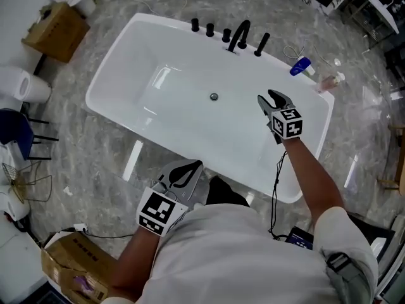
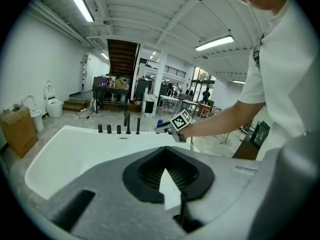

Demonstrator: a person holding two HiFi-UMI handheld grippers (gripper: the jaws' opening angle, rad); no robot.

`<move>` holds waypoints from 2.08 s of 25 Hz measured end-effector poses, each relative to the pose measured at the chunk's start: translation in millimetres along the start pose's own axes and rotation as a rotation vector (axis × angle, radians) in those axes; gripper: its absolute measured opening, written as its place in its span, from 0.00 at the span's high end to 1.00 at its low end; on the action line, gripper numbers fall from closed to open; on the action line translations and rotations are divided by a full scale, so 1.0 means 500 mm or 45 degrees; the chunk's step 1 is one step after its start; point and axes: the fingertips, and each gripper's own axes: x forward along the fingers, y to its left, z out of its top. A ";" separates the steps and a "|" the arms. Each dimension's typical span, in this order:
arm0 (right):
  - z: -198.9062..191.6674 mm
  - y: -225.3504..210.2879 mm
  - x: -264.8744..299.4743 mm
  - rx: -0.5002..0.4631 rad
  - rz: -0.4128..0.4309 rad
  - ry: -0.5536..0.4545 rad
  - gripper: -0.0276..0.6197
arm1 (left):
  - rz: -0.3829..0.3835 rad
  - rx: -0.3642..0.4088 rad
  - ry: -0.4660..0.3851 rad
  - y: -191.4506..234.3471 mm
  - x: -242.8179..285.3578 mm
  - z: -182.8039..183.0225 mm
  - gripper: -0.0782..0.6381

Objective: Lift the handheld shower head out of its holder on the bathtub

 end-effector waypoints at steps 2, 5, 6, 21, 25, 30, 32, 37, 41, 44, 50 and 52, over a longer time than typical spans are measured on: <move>0.003 -0.053 0.050 0.030 -0.025 0.011 0.65 | 0.006 -0.002 0.014 0.028 0.032 0.012 0.88; 0.009 -0.121 0.117 0.072 -0.070 0.021 0.65 | 0.005 -0.015 0.046 0.065 0.075 0.019 0.88; 0.010 -0.140 0.139 0.081 -0.084 0.025 0.65 | 0.002 -0.021 0.053 0.075 0.088 0.022 0.88; 0.046 -0.409 0.403 0.223 -0.272 0.031 0.64 | -0.056 -0.099 0.141 0.196 0.236 0.025 0.88; 0.046 -0.454 0.462 0.243 -0.295 0.048 0.62 | -0.092 -0.155 0.134 0.209 0.260 0.025 0.88; 0.040 -0.514 0.523 0.249 -0.329 0.073 0.61 | -0.108 -0.180 0.178 0.230 0.283 0.011 0.88; 0.043 -0.533 0.543 0.257 -0.338 0.078 0.61 | -0.105 -0.181 0.193 0.245 0.293 0.004 0.88; 0.038 -0.566 0.587 0.279 -0.331 0.079 0.61 | -0.077 -0.192 0.204 0.290 0.312 0.001 0.88; 0.037 -0.579 0.614 0.296 -0.321 0.081 0.61 | -0.061 -0.205 0.181 0.309 0.325 0.002 0.88; 0.038 -0.585 0.622 0.289 -0.324 0.087 0.63 | -0.059 -0.226 0.197 0.312 0.328 -0.006 0.88; 0.047 -0.587 0.635 0.277 -0.323 0.076 0.73 | -0.051 -0.231 0.207 0.326 0.331 -0.010 0.88; 0.044 -0.588 0.636 0.273 -0.323 0.068 0.73 | -0.047 -0.230 0.198 0.330 0.334 -0.008 0.88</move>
